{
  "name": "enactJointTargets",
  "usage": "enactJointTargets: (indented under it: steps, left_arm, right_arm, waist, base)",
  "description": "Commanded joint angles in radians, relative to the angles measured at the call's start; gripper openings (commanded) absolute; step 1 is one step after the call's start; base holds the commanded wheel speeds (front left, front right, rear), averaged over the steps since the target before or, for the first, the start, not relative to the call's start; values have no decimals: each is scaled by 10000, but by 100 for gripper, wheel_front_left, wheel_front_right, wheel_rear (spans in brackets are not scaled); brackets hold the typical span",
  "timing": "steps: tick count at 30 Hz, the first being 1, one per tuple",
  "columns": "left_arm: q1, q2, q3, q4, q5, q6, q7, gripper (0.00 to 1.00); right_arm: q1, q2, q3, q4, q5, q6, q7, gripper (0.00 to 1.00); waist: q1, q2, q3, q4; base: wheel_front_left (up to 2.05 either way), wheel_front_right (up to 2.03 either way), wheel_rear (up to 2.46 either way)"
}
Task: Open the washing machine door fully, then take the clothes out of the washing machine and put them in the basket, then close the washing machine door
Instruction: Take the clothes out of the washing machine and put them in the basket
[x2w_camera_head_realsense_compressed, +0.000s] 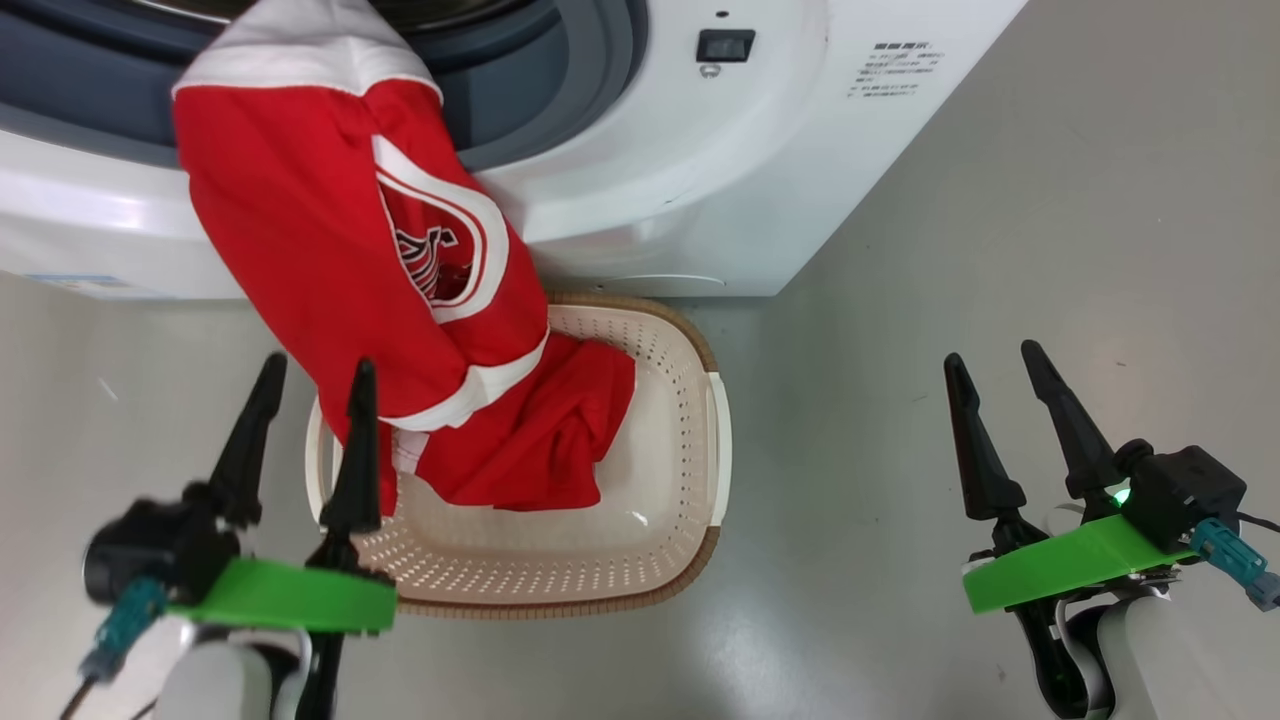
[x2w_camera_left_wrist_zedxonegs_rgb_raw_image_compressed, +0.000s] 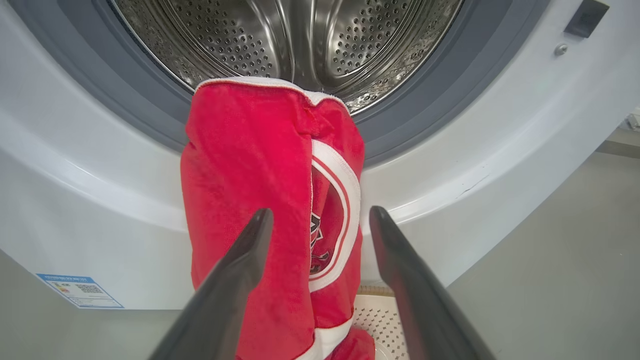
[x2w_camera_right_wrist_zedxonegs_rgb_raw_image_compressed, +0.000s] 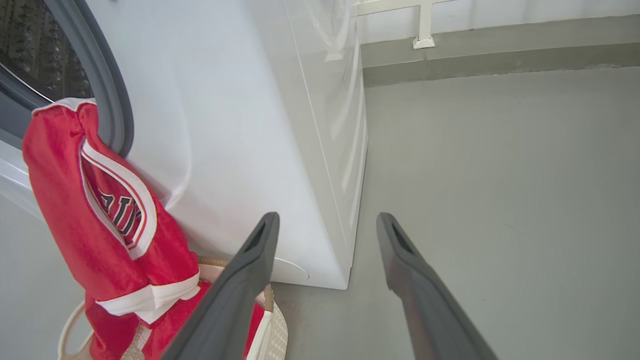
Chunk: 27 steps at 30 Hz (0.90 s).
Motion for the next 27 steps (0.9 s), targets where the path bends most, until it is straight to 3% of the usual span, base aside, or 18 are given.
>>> enactJointTargets:
  steps: [1, 16, 27]
  left_arm:
    - [-250, 262, 215, 34, -14, -56, -49, 100]
    - [-3808, 621, 80, 4104, 313, -56, -49, 100]
    - [-4856, 765, 115, 5282, 485, -56, -49, 100]
  right_arm:
    - [-18, -10, 227, -249, 54, 63, -63, 100]
    - [-472, -10, 445, -355, 290, 63, -63, 100]
    - [-442, -10, 520, -408, 468, 63, -63, 100]
  waist:
    - [0, 0, 67, -35]
    - [0, 0, 792, -552]
    - [0, 0, 886, -861]
  base:
    - [0, 0, 0]
    - [0, 0, 0]
    - [0, 0, 0]
